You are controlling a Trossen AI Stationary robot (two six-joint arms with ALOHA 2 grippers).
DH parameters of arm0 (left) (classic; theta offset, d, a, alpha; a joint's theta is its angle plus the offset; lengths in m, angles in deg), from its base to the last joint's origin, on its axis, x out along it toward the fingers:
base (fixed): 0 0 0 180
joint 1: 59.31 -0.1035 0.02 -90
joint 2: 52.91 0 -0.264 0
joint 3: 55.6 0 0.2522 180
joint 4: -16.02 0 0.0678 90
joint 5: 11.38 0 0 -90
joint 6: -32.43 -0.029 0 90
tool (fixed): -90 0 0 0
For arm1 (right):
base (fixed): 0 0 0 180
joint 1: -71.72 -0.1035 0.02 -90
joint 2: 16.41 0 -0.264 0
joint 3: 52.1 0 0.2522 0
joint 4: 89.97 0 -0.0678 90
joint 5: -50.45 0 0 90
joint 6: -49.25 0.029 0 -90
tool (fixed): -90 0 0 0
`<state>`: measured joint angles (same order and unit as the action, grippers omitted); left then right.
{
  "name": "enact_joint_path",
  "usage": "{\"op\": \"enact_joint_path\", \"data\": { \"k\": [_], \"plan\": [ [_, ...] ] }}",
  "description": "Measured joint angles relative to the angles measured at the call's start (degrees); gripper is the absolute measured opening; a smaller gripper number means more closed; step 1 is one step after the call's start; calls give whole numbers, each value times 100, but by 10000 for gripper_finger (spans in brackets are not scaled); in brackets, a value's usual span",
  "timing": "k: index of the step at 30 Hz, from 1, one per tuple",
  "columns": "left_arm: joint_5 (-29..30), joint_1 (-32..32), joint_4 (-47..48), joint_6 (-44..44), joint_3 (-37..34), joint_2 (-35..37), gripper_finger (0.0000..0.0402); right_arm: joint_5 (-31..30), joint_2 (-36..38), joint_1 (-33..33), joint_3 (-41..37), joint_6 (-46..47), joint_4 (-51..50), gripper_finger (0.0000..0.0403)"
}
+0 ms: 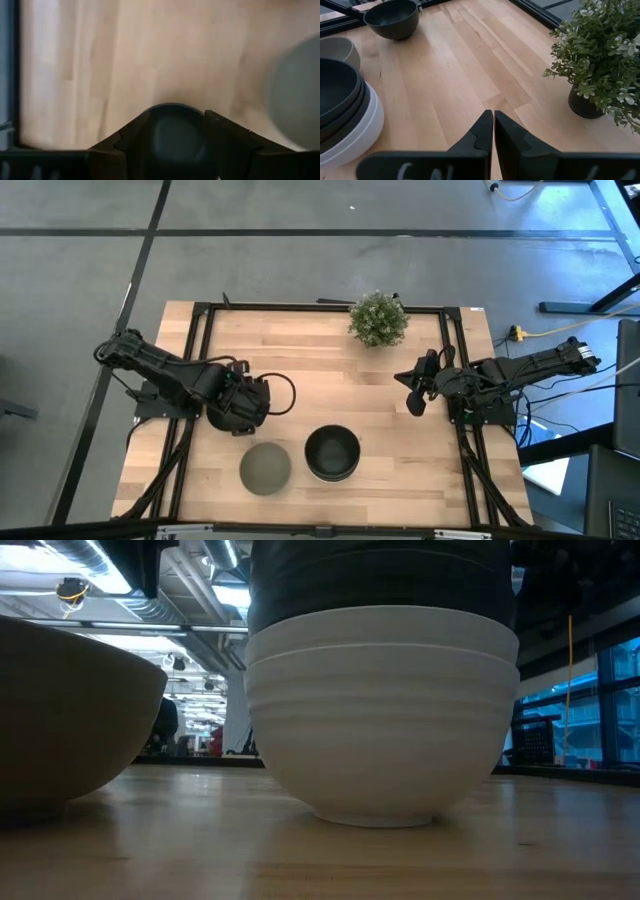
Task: Nest bowls inside each other
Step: Stack the black bowl on top of the black bowl
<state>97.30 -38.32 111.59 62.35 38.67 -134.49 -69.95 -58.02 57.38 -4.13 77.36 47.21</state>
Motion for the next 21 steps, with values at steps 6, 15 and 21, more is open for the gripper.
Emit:
{"op": "enact_joint_path", "data": {
  "k": [6, 15, 21],
  "plan": [
    [22, 17, -154, 119, -139, 5, 181, -8, 0, 0, 0, 8, 0, 19],
    [-298, 83, -1329, 660, -1589, 1033, 181, -12, 0, 0, 0, -3, 2, 19],
    [-608, 222, -1709, 1321, -2471, 1807, 180, -11, -2, 0, 0, -8, 0, 19]
  ]
}}
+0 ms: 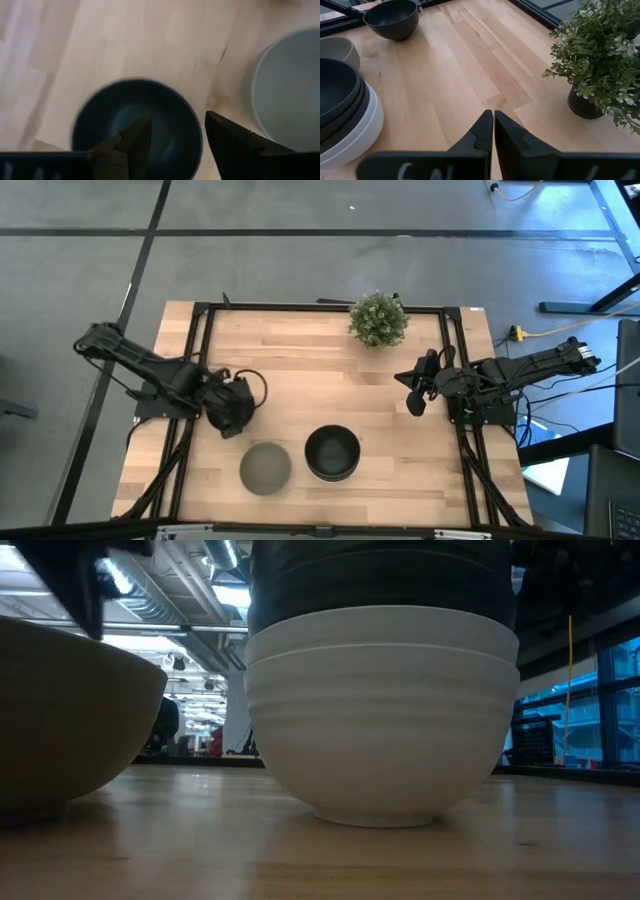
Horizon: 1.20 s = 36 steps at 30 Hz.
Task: Nest bowls inside each other
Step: Stack the black bowl on top of the black bowl
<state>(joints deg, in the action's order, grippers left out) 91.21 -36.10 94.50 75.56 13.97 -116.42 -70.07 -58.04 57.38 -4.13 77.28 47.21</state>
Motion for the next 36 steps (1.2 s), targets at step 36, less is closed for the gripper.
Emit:
{"op": "enact_joint_path", "data": {
  "k": [36],
  "plan": [
    [-642, 1218, -1466, 311, -1450, -76, 180, -93, 2, 0, 0, -135, -2, 19]
  ]
}}
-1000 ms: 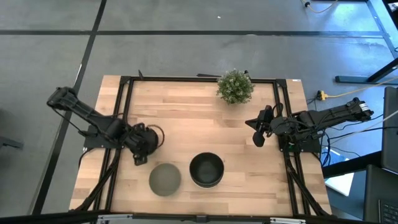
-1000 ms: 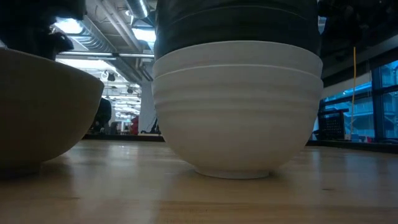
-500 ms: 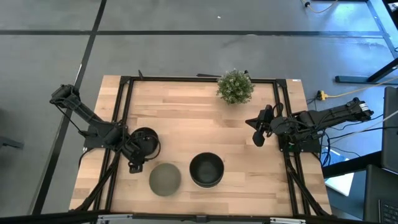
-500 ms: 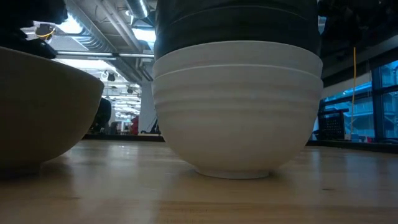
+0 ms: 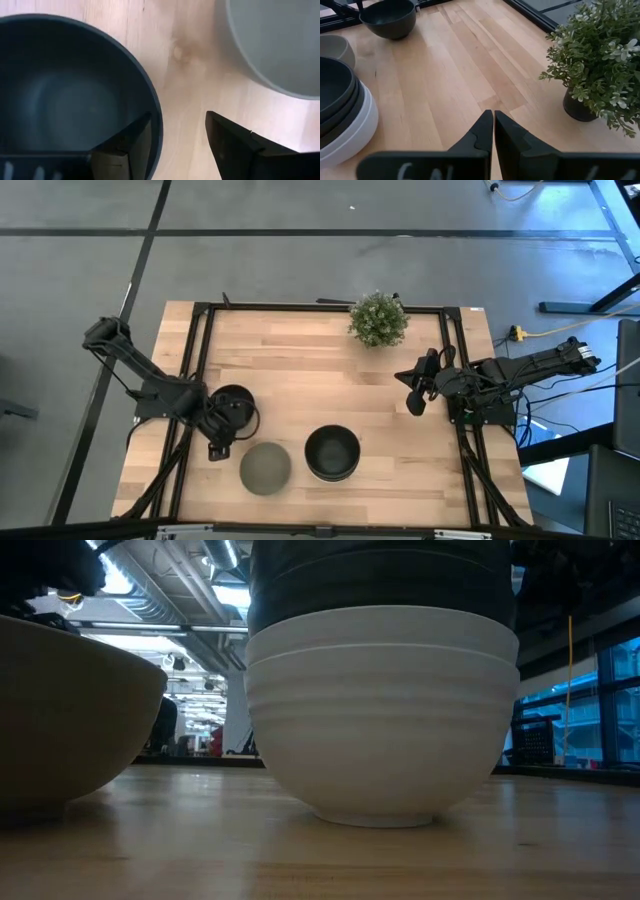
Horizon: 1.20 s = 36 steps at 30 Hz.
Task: Nest bowls inside each other
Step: Stack the black bowl on top of the black bowl
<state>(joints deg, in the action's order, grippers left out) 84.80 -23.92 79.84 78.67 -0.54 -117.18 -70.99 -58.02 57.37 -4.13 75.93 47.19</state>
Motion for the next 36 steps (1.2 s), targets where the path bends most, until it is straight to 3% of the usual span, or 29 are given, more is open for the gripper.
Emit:
{"op": "enact_joint_path", "data": {
  "k": [12, 27, 36],
  "plan": [
    [42, 0, -126, 454, 0, -228, 181, 2, -2, 0, 0, 13, 9, 19],
    [371, -2, -277, 334, 0, -228, 179, 2, -1, -1, 0, 24, 9, 19],
    [79, -92, 223, 1168, 0, -250, 177, 4, -2, 0, 0, 151, 9, 19]
  ]
}}
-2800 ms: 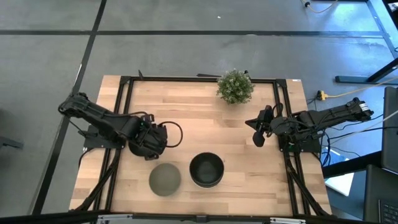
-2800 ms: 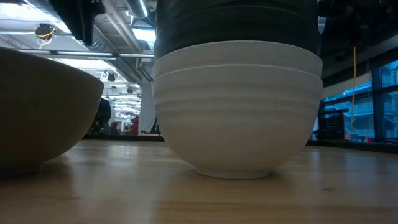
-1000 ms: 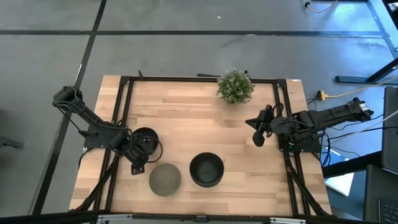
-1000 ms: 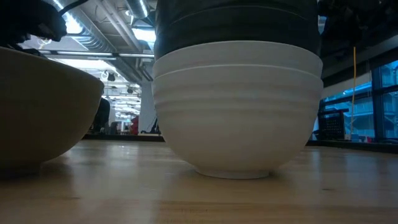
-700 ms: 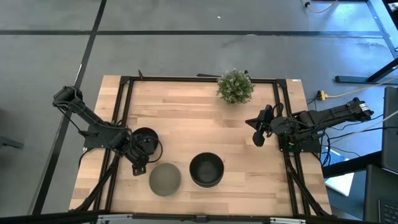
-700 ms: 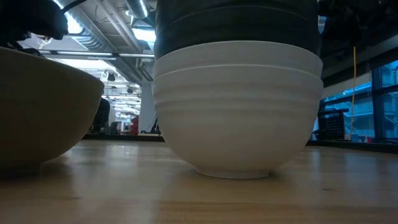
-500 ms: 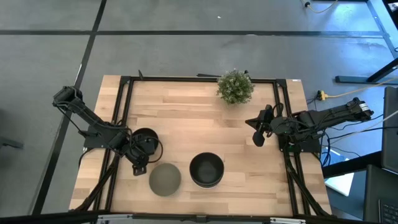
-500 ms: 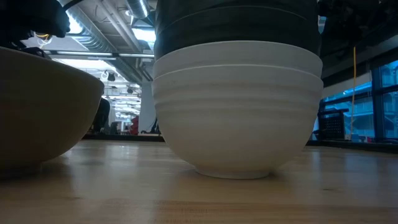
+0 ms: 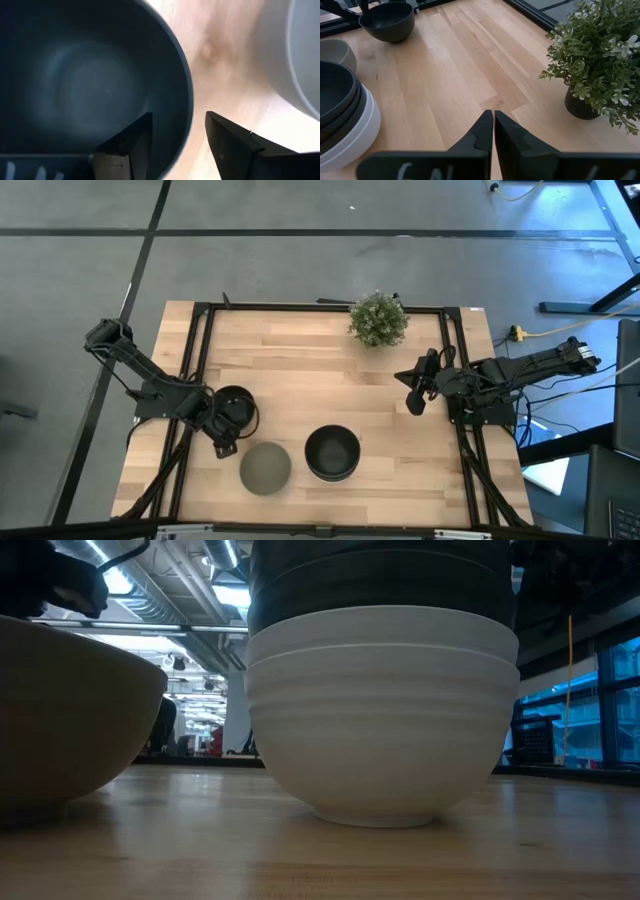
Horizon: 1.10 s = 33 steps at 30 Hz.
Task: Nest bowls inside each other
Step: Stack the black bowl on top of the black bowl
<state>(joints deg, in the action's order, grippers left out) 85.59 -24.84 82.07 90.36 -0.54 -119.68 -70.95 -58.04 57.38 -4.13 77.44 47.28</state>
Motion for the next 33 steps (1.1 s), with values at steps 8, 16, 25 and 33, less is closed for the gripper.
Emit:
{"op": "enact_joint_path", "data": {
  "k": [8, 16, 25, 33],
  "plan": [
    [-191, 0, -20, 57, 0, -25, 176, 0, 0, 0, 0, 0, 2, 19],
    [-207, 0, 52, 313, -164, -240, 125, 1, 0, -2, 0, 0, 8, 19],
    [-213, -1, 62, 475, -279, -240, 42, 1, 2, 0, 0, -8, 50, 19],
    [-143, -2, 108, 442, -271, -229, 13, 2, 2, 0, 0, -4, 48, 19]
  ]
}}
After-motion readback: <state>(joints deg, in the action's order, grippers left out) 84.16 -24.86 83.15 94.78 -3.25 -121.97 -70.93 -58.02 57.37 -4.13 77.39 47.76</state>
